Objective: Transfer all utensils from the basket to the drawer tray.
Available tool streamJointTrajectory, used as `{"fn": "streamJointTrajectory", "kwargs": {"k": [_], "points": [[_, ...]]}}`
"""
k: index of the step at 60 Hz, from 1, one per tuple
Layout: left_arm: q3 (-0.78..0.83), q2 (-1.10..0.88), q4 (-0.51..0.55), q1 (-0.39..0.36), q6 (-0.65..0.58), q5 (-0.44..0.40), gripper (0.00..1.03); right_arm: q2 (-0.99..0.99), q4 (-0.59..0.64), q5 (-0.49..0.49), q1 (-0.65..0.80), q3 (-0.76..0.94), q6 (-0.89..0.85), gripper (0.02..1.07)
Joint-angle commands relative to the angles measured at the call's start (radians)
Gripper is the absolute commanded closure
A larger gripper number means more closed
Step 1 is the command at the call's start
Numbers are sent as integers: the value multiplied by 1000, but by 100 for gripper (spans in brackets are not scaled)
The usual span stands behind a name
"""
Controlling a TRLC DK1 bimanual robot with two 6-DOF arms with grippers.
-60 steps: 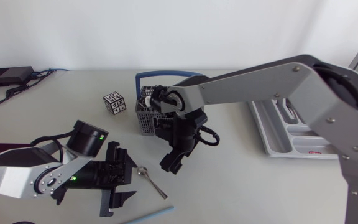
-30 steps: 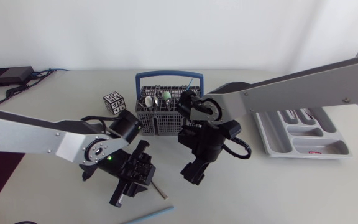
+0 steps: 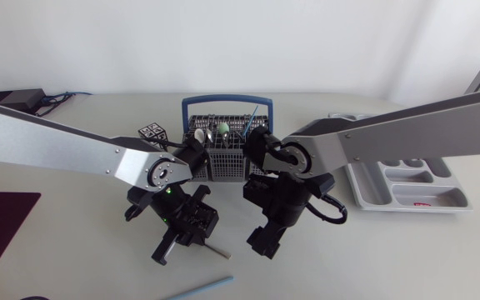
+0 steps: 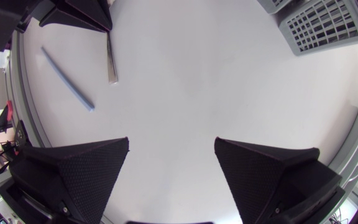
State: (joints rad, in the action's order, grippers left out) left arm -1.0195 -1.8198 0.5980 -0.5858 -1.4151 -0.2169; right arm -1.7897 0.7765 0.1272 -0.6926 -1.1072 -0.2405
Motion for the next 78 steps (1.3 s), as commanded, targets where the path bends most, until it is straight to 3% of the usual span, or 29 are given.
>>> {"fn": "streamJointTrajectory", "kwargs": {"k": [1,27,38,54,62,78], "points": [[42,-59,31,3,-25,22,100,16,-14,0,1,29,-17,8],[53,220,29,49,74,-93,100,98,-71,0,2,52,-11,8],[30,312,20,53,189,-176,100,233,-155,43,-4,106,-16,8],[58,330,20,0,219,-170,100,348,-128,117,-27,102,-46,8],[42,332,13,-52,234,-118,100,332,-112,129,-68,84,-56,9],[81,361,-96,-114,240,-45,100,274,-63,218,-70,58,-49,15]]}}
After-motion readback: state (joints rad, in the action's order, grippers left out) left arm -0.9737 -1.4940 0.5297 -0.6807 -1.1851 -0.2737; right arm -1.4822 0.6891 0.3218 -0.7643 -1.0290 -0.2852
